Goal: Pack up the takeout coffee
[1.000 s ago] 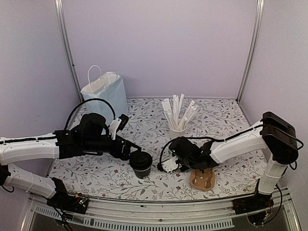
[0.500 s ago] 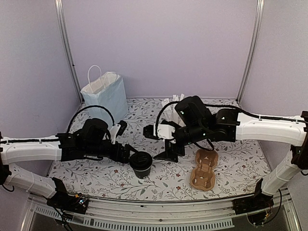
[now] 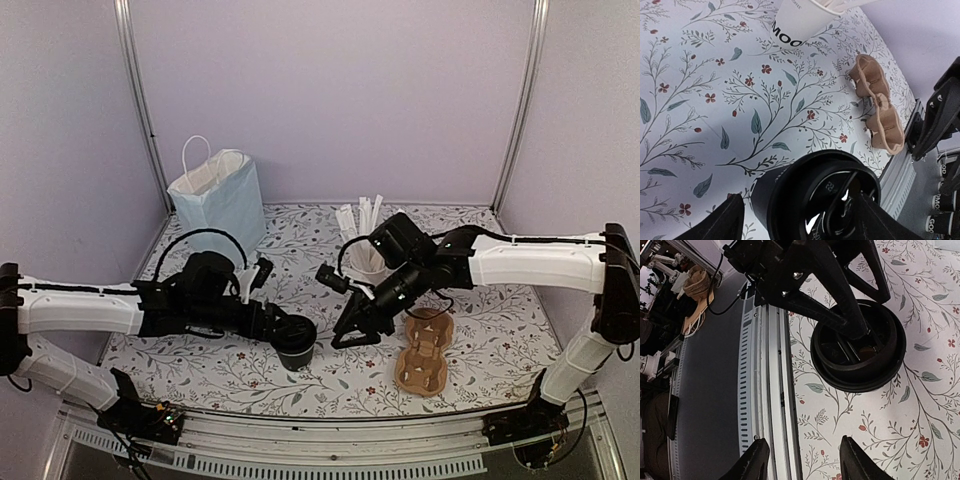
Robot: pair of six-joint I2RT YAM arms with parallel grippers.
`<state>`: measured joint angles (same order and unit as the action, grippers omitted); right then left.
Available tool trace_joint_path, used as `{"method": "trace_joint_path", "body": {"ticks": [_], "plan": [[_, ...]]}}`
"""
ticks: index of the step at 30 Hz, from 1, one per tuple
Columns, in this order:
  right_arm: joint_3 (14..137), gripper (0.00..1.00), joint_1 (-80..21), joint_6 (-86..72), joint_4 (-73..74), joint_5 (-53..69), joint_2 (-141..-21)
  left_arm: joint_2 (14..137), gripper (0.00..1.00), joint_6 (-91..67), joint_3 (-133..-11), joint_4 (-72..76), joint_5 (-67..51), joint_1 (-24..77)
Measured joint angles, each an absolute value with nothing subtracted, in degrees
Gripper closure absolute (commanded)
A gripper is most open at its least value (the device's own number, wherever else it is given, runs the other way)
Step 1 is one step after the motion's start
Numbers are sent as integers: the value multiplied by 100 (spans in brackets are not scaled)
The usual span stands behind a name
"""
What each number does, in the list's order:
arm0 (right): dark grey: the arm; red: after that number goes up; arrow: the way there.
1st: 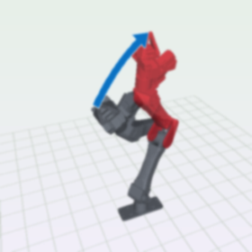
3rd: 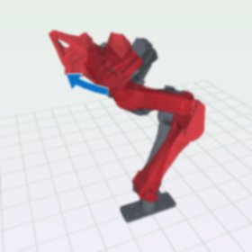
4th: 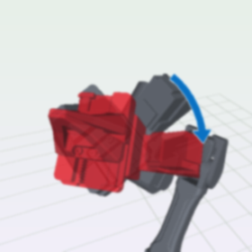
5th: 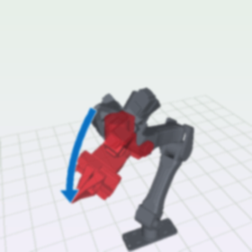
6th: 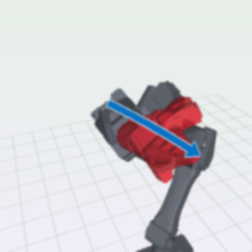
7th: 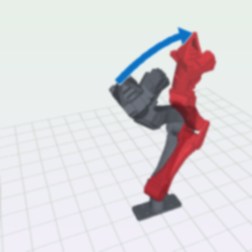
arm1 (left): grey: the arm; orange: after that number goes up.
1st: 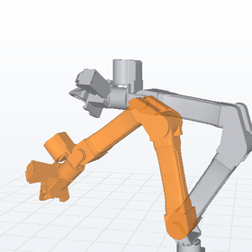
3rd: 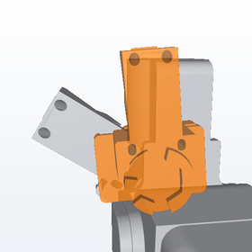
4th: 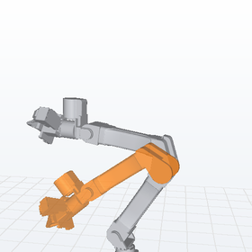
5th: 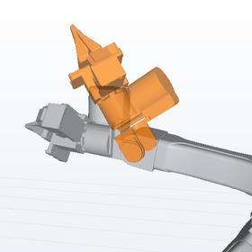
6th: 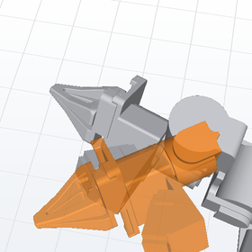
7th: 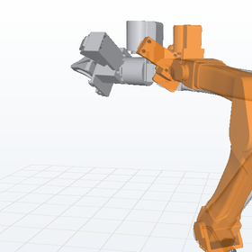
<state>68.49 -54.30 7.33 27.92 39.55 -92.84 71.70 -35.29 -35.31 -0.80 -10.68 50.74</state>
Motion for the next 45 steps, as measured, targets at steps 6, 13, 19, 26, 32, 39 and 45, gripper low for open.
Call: {"method": "trace_joint_path", "body": {"ticks": [6,13,19,26,32,39,45], "plan": [[6801,61,-5212,-3,2550,4239,-9542,7279,25,-3570,-3494,-38,-1184,5074],[6801,63,-5131,-694,2158,4840,-10125,7299,28,-3653,-3374,187,-1243,5074],[6801,64,-5131,-1125,1811,5345,-10359,7349,29,-3693,-3312,377,-1286,5074],[6807,67,-5131,-1487,1494,5474,-10554,7393,30,-3750,-3280,526,-1328,5074],[6807,65,-5131,-1702,1470,5269,-10586,7389,32,-3822,-3197,637,-1356,5074],[6805,71,-5131,-1721,1500,4659,-10460,7214,33,-3981,-3000,753,-1352,5072],[6897,71,-5168,-1863,1520,4436,-10348,7118,34,-4171,-2884,834,-1378,5074]]}}
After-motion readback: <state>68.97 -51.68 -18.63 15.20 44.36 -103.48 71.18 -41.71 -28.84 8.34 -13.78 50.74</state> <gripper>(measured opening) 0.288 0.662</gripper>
